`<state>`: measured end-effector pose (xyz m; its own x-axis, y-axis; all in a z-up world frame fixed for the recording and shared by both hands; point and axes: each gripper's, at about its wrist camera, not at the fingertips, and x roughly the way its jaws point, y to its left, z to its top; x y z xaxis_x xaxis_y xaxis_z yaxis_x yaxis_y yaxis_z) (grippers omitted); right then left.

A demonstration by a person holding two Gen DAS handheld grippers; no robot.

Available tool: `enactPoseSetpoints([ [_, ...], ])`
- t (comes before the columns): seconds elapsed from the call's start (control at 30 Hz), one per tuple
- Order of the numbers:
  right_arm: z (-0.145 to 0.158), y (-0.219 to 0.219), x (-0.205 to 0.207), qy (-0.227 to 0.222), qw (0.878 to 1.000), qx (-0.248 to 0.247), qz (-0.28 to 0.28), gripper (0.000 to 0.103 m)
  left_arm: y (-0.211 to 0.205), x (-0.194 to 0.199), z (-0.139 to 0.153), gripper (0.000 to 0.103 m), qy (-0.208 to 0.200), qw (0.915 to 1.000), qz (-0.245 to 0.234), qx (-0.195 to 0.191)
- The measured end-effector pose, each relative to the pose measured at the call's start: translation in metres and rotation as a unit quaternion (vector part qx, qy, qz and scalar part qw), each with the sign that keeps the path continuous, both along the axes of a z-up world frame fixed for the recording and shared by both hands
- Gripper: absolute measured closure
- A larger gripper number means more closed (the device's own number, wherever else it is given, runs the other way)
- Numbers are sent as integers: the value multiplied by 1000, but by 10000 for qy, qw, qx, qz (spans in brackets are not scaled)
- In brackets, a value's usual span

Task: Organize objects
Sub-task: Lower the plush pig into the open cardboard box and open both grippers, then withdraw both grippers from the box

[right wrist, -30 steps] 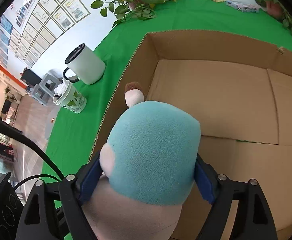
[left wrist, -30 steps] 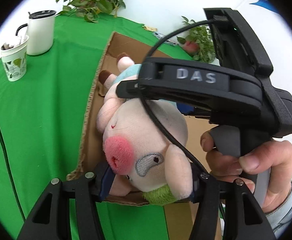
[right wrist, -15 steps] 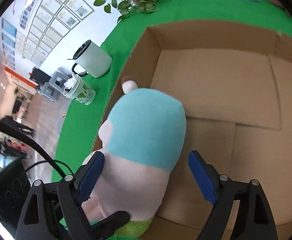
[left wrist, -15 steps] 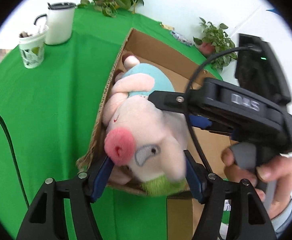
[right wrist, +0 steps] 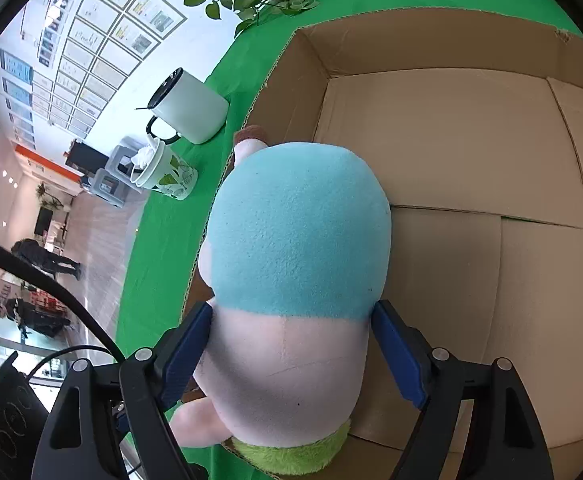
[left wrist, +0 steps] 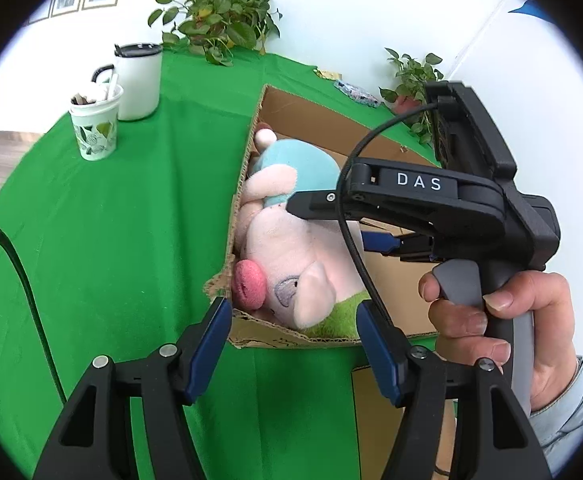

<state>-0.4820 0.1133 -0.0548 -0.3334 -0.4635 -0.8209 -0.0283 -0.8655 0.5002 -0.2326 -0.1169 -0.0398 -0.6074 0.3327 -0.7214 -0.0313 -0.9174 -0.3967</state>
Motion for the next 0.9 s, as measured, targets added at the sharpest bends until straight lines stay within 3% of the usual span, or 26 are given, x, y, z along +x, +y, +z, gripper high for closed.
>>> enactPoseSetpoints([
  [0.13, 4, 7, 5, 52, 9999, -108, -116, 21, -5, 15, 9, 39, 305, 9992, 171, -178],
  [0.27, 32, -3, 23, 574, 9974, 431, 3, 18, -11, 36, 21, 37, 654, 9953, 508, -507],
  [0.33, 51, -7, 40, 932, 9923, 809, 61, 18, -11, 49, 29, 27, 936, 9900, 724, -762],
  [0.43, 83, -12, 81, 1597, 9757, 1502, -59, 17, -6, 68, 40, 24, 1335, 9796, 965, -1149],
  [0.57, 113, -12, 145, 2376, 9433, 2309, -201, 16, 11, 91, 53, 24, 1766, 9660, 976, -1618],
  [0.67, 127, -3, 189, 2734, 9249, 2618, -345, 16, 23, 101, 57, 24, 1781, 9666, 849, -1634],
  [0.8, 133, 22, 240, 2844, 9090, 2937, -805, 16, 37, 117, 63, 24, 1917, 9687, 680, -1422],
  [0.83, 132, 28, 249, 2827, 9083, 2951, -895, 21, 40, 121, 63, 30, 1954, 9688, 658, -1373],
  [0.87, 132, 34, 258, 2809, 9083, 2950, -946, 36, 44, 123, 63, 40, 1951, 9694, 641, -1347],
  [0.9, 129, 41, 267, 2768, 9088, 2966, -973, 47, 47, 124, 62, 73, 1882, 9712, 589, -1339],
])
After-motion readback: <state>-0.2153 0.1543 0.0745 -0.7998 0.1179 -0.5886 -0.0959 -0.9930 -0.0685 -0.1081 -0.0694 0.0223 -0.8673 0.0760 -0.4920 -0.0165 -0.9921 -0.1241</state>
